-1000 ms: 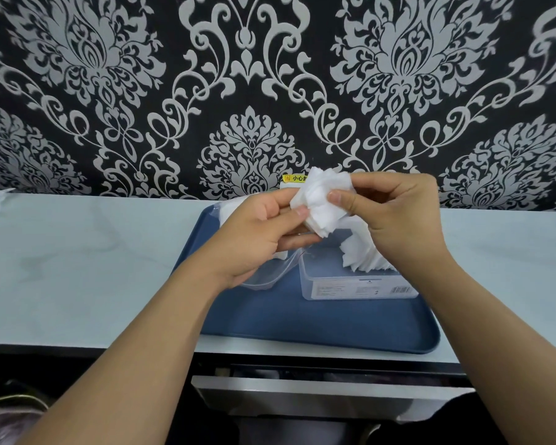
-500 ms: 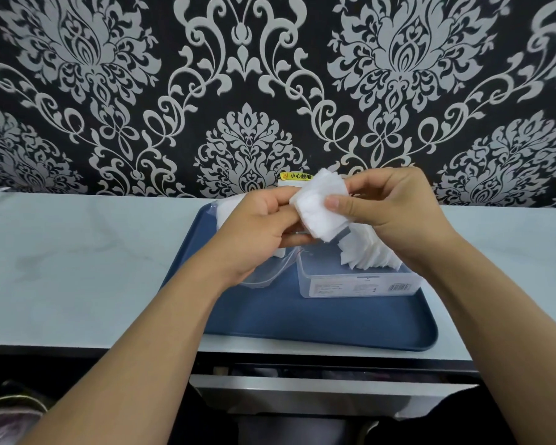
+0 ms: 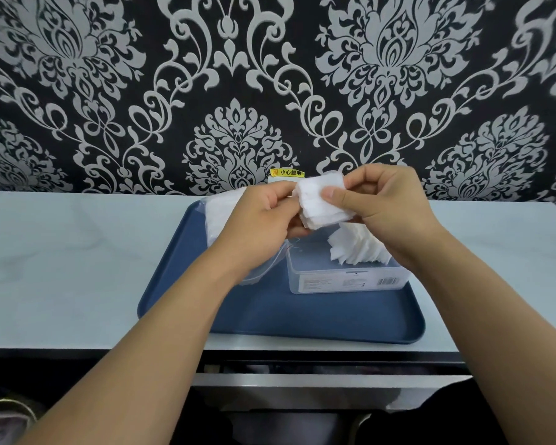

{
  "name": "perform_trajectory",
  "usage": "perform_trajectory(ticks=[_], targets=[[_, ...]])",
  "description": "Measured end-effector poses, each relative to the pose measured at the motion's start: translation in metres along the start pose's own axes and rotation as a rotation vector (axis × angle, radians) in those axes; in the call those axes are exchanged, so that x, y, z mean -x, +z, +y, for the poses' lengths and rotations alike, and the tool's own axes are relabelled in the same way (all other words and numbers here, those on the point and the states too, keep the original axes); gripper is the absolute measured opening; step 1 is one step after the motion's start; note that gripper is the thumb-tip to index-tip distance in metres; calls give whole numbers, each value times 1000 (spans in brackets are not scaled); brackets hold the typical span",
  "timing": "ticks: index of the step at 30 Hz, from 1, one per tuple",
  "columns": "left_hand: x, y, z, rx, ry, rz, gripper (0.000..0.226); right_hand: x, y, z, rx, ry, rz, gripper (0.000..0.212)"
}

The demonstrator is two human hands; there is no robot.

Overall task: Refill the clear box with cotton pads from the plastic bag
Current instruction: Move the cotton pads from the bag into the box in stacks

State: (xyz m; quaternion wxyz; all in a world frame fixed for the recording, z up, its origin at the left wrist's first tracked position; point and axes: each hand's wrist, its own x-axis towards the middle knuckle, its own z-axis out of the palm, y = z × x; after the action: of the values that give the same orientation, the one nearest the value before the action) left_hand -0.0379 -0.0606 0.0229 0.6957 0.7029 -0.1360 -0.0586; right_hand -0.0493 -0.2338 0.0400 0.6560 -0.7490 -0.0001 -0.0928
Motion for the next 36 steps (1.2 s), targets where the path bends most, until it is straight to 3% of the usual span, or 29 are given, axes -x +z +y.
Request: perform_trajectory(ticks=[2, 5, 9, 14, 18, 21, 23, 26, 32, 36], targets=[[-3, 2, -4, -94, 50, 147, 24, -8, -2, 6, 122, -51, 121, 22], [-4, 3, -10, -580, 270, 226, 22, -22, -5, 15, 541, -38, 191, 28], [-5, 6, -14, -923, 252, 75, 16, -32, 11, 33, 944, -25, 73, 25], [-2, 12, -19, -1154, 220, -103, 18, -40, 23, 45, 1215, -43, 138, 26], [-3, 12, -20, -1222, 197, -157, 28, -35, 25, 41, 1321, -108, 107, 24], [-5, 9, -20, -1199, 212, -163, 32, -32, 29, 39, 1289, -304, -60, 8], [-5, 4, -17, -1164, 217, -175, 28, -29, 29, 38, 1260, -369, -207, 13], [-4, -3, -13, -1127, 197, -255, 29, -25, 25, 35, 1360, -311, -356, 15], [-4, -5, -15, -1160, 135, -326, 18, -24, 30, 28, 1750, -349, -375, 9], [0, -3, -16, -1135, 140, -344, 17, -19, 32, 26, 1786, -297, -410, 16]])
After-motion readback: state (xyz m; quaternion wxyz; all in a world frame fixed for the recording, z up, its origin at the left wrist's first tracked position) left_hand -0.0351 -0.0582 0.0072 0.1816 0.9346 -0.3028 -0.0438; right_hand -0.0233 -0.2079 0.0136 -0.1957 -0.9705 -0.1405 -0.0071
